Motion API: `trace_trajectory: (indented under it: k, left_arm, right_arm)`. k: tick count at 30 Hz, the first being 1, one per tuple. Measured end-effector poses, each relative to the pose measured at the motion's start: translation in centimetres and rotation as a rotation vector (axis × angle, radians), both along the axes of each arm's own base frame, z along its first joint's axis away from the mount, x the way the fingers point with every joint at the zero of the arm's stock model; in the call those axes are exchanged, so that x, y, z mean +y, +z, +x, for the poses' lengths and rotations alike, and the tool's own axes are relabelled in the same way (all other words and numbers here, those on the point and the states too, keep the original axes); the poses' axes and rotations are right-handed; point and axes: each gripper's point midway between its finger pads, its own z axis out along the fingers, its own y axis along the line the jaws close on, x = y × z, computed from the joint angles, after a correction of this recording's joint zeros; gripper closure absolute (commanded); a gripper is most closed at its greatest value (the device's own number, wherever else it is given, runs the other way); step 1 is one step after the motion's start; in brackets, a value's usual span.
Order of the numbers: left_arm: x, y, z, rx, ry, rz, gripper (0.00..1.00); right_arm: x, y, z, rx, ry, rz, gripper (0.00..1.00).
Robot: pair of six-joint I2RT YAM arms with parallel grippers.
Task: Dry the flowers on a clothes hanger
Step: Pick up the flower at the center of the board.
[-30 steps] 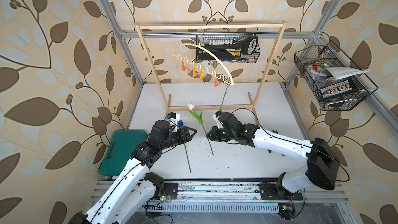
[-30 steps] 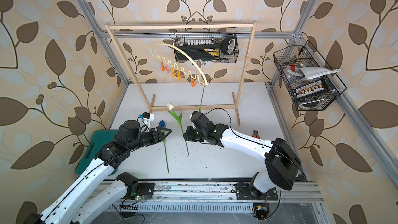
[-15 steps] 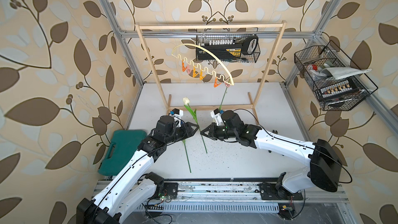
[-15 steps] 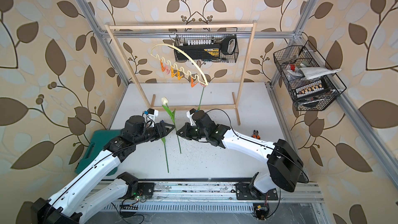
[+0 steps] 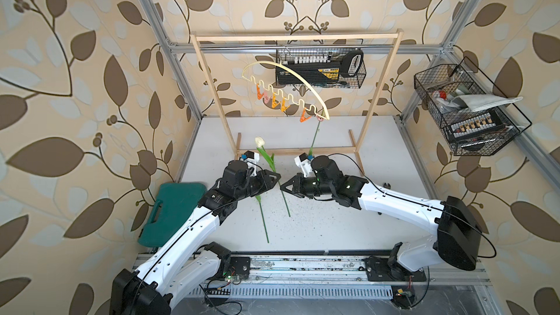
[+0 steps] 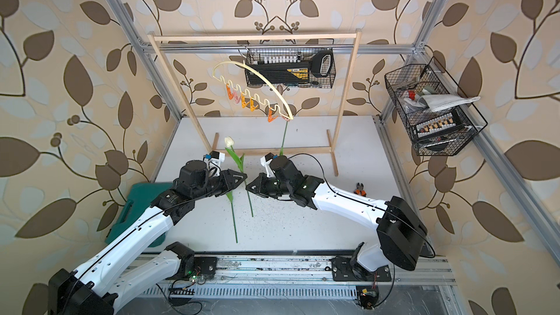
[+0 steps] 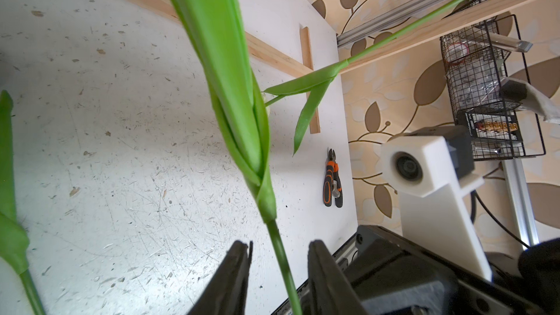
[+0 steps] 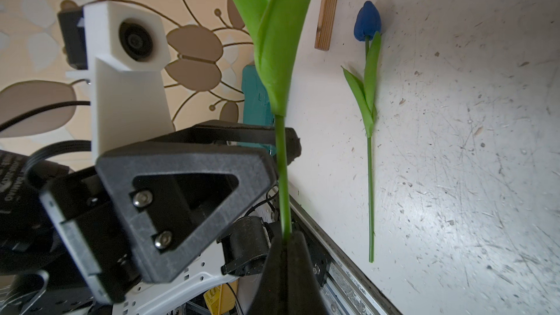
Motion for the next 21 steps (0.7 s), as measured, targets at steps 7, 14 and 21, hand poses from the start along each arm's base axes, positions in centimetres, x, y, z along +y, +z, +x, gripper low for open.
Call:
trace_trajectory:
  k: [7, 14, 21]
  left_arm:
    - [-0.22, 0.11, 0.17, 0.001, 0.005, -0.01, 0.75]
    - [-0.1, -0.1, 0.47, 0.01, 0.024, -0.008, 0.84]
    - [-0.24, -0.06, 0.4, 0.014, 0.024, -0.013, 0.93]
  right_arm:
    - [0.32, 0.25, -0.24, -0.005, 0.007, 0.011, 1.0]
    - [0.48, 0.48, -0.25, -0.008, 0.007, 0.02, 1.0]
    - [0.84, 0.09, -0.49, 0.0, 0.015, 0.013, 1.0]
